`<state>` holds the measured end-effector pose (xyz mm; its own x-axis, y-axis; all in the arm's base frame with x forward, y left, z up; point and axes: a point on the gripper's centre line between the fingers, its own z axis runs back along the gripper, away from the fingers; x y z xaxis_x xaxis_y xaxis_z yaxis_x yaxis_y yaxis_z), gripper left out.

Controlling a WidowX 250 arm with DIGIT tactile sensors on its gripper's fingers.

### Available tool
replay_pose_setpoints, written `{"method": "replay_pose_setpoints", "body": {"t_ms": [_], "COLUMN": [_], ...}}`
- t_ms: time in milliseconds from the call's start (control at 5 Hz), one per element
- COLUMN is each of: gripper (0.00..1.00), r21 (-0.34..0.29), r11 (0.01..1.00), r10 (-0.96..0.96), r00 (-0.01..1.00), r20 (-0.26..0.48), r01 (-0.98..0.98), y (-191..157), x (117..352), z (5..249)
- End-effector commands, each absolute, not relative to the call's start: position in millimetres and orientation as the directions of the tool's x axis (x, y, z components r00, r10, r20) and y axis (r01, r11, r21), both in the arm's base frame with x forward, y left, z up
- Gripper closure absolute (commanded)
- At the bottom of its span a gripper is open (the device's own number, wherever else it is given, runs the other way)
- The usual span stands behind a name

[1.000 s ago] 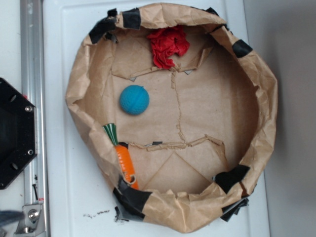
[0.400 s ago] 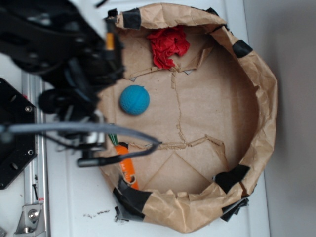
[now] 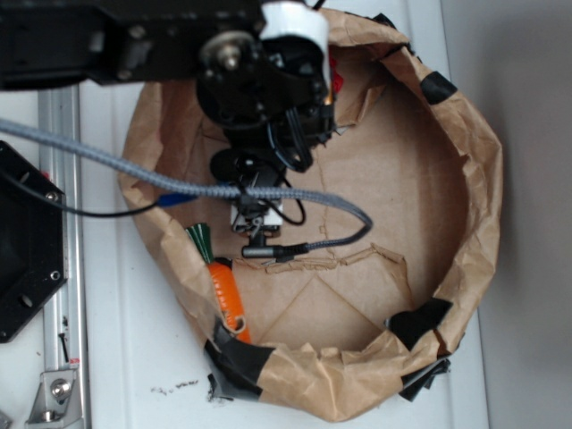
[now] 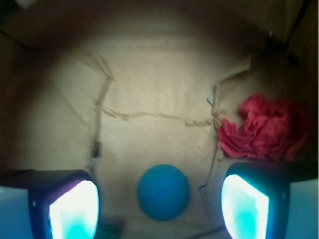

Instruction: Grab the blue ball.

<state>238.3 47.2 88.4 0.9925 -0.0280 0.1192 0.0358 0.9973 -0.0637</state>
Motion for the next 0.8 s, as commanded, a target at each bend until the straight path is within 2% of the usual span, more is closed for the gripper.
{"method": "replay_pose_setpoints", "body": {"t_ms": [0, 200, 400, 600], "gripper": [0.0, 0.48, 1.0, 1.0], "r21": [0.004, 0.069, 0.045, 0.056], "r11": [0.973, 0.964, 0.973, 0.974], "r10": [-0.232, -0.262, -0.232, -0.224], "r00": [0.972, 0.964, 0.968, 0.97], "r20": [0.042, 0.056, 0.093, 0.096], "r01": [0.232, 0.258, 0.228, 0.219], "y": [44.4, 35.7, 38.0, 40.4], "x": [229.4, 233.3, 238.9, 238.9], "z": [30.7, 11.5, 18.8, 22.6]}}
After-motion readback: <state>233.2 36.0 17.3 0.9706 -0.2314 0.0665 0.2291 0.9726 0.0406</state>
